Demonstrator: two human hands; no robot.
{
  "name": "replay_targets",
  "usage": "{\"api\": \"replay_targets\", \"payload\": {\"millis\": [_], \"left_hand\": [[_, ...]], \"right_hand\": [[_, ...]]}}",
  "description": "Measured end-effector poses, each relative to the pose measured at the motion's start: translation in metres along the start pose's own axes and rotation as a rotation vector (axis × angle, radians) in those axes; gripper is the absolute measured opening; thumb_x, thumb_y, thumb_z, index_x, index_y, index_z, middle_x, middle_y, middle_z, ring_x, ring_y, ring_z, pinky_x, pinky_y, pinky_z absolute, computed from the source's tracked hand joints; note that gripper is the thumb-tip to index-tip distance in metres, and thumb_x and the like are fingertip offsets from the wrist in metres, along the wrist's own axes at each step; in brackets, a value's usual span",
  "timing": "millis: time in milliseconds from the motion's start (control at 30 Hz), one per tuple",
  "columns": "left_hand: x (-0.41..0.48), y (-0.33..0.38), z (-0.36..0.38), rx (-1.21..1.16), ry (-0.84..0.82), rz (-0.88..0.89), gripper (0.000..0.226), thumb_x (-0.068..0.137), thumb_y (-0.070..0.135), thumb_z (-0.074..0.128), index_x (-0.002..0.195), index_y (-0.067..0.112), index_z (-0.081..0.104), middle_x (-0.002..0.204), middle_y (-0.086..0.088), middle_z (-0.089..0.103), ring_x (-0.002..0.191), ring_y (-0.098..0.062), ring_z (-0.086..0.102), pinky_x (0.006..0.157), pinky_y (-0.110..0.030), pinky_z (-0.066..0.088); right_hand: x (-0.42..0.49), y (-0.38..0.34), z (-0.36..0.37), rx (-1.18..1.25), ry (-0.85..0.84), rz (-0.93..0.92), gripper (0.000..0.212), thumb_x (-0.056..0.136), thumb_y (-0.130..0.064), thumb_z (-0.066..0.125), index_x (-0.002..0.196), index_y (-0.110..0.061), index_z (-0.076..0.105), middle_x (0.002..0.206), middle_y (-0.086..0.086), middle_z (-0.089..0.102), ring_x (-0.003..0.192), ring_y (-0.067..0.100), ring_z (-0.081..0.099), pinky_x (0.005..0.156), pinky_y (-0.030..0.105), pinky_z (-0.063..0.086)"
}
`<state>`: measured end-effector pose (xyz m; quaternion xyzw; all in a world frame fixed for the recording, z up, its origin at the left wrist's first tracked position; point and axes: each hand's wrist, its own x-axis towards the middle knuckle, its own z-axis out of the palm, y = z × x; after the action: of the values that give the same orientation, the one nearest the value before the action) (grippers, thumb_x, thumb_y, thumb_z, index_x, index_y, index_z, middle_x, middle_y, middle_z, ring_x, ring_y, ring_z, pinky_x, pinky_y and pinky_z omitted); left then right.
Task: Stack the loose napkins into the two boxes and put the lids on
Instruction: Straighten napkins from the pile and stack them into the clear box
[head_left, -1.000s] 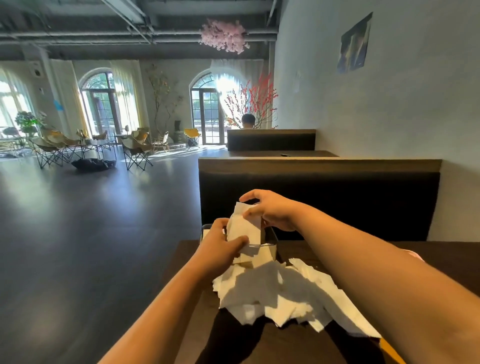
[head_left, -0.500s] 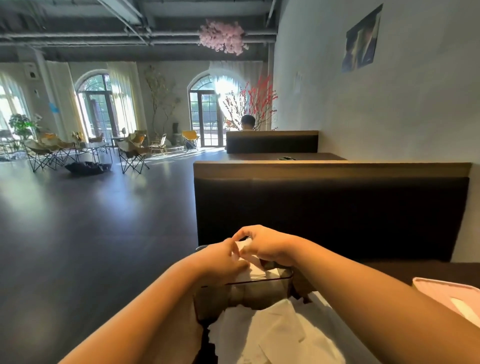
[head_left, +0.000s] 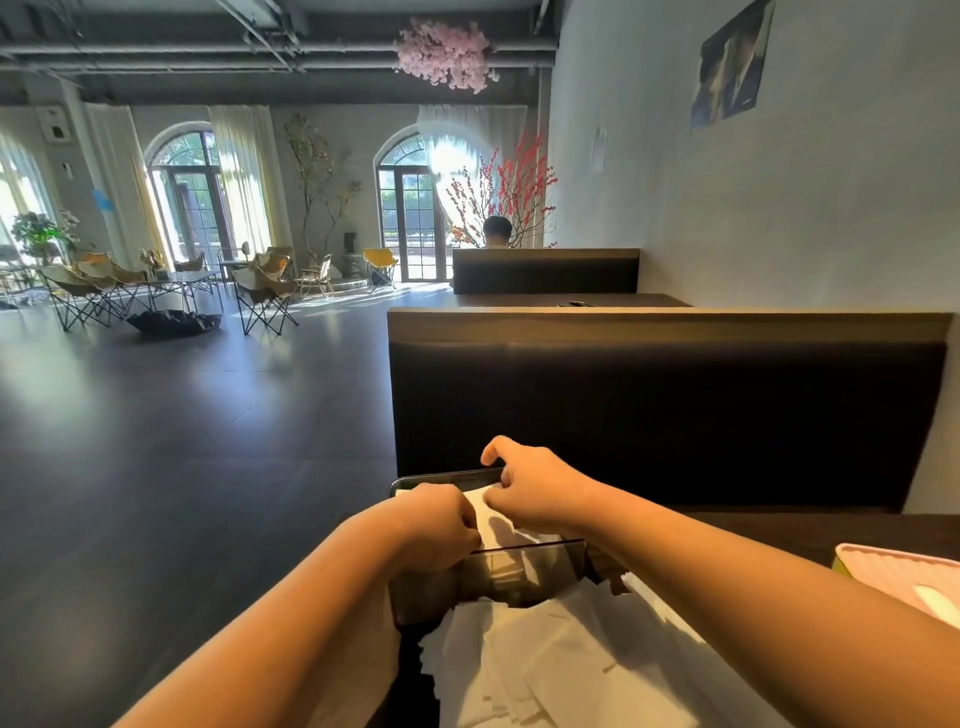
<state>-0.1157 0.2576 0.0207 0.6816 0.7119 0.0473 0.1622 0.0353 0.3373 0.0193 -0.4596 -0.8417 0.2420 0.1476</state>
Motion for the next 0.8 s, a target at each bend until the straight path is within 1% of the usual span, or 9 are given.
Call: {"api": "replay_targets", "payload": {"millis": [67,133,200,300,400,533,667,733,800], "left_hand": [[0.0,0.0,-0.001,0.0,0.029,0.014,0.024,0.104,0.031,0.062,0.124,0.021,0.073,0.113,0.002,0.071,0.103,-0.016,0.065,0.099,-0.03,0.056],[-0.001,-0.004,-0.002,-0.014,0.115,0.025,0.018,0.102,0.031,0.066,0.118,0.024,0.072,0.107,0.004,0.069,0.096,-0.013,0.065,0.094,-0.028,0.058],[-0.002,-0.011,-0.003,0.021,0.227,0.027,0.016,0.102,0.03,0.065,0.116,0.026,0.069,0.107,0.005,0.067,0.095,-0.012,0.064,0.093,-0.028,0.059],[-0.001,-0.02,0.002,0.082,0.305,0.013,0.019,0.103,0.033,0.063,0.12,0.027,0.068,0.116,0.003,0.066,0.099,-0.014,0.062,0.094,-0.029,0.058],[0.003,-0.023,0.009,0.048,0.29,0.014,0.023,0.104,0.038,0.06,0.123,0.029,0.067,0.122,0.003,0.063,0.103,-0.014,0.06,0.098,-0.031,0.056],[0.009,-0.026,0.011,0.062,0.275,0.033,0.029,0.101,0.042,0.062,0.129,0.034,0.066,0.129,0.004,0.058,0.112,-0.016,0.056,0.102,-0.036,0.055],[0.007,-0.025,0.008,0.051,0.288,0.07,0.03,0.099,0.039,0.069,0.128,0.034,0.066,0.129,0.004,0.058,0.111,-0.016,0.056,0.101,-0.034,0.056],[0.003,-0.023,0.006,0.042,0.36,0.104,0.028,0.1,0.037,0.068,0.128,0.033,0.066,0.127,0.005,0.059,0.111,-0.016,0.057,0.099,-0.034,0.057],[-0.006,-0.018,0.003,0.02,0.429,0.126,0.027,0.101,0.037,0.066,0.128,0.033,0.065,0.126,0.006,0.06,0.111,-0.015,0.058,0.098,-0.035,0.057]], "right_hand": [[-0.001,0.001,-0.004,-0.036,-0.015,0.096,0.034,0.101,-0.024,0.062,0.132,-0.021,0.047,0.102,0.002,0.065,0.087,0.014,0.067,0.071,0.025,0.056],[0.001,0.002,-0.004,-0.084,-0.103,0.169,0.03,0.1,-0.025,0.06,0.128,-0.014,0.054,0.1,0.005,0.066,0.089,0.019,0.069,0.069,0.027,0.054],[0.001,-0.003,-0.001,-0.122,-0.193,0.205,0.041,0.1,-0.029,0.06,0.136,-0.012,0.053,0.109,0.009,0.067,0.098,0.023,0.068,0.077,0.03,0.055],[0.001,-0.012,0.003,-0.106,-0.288,0.23,0.062,0.1,-0.032,0.06,0.155,-0.019,0.034,0.137,0.012,0.057,0.119,0.027,0.059,0.1,0.039,0.053],[0.002,-0.014,0.007,-0.044,-0.3,0.217,0.061,0.101,-0.032,0.061,0.154,-0.019,0.035,0.142,0.011,0.053,0.124,0.027,0.055,0.106,0.041,0.05],[0.001,-0.01,0.01,-0.16,-0.318,0.166,0.064,0.095,-0.027,0.065,0.153,-0.021,0.039,0.136,0.008,0.059,0.119,0.025,0.059,0.105,0.041,0.053],[-0.006,-0.013,0.008,-0.214,-0.242,0.1,0.06,0.097,-0.026,0.064,0.153,-0.022,0.043,0.137,0.007,0.06,0.113,0.02,0.06,0.096,0.035,0.056],[-0.014,-0.016,0.002,-0.176,-0.11,0.061,0.058,0.097,-0.027,0.063,0.152,-0.025,0.043,0.132,0.006,0.063,0.103,0.016,0.063,0.087,0.03,0.057],[-0.026,-0.02,-0.005,-0.168,0.038,-0.002,0.053,0.098,-0.03,0.063,0.149,-0.026,0.047,0.122,0.002,0.066,0.097,0.014,0.065,0.085,0.029,0.06]]}}
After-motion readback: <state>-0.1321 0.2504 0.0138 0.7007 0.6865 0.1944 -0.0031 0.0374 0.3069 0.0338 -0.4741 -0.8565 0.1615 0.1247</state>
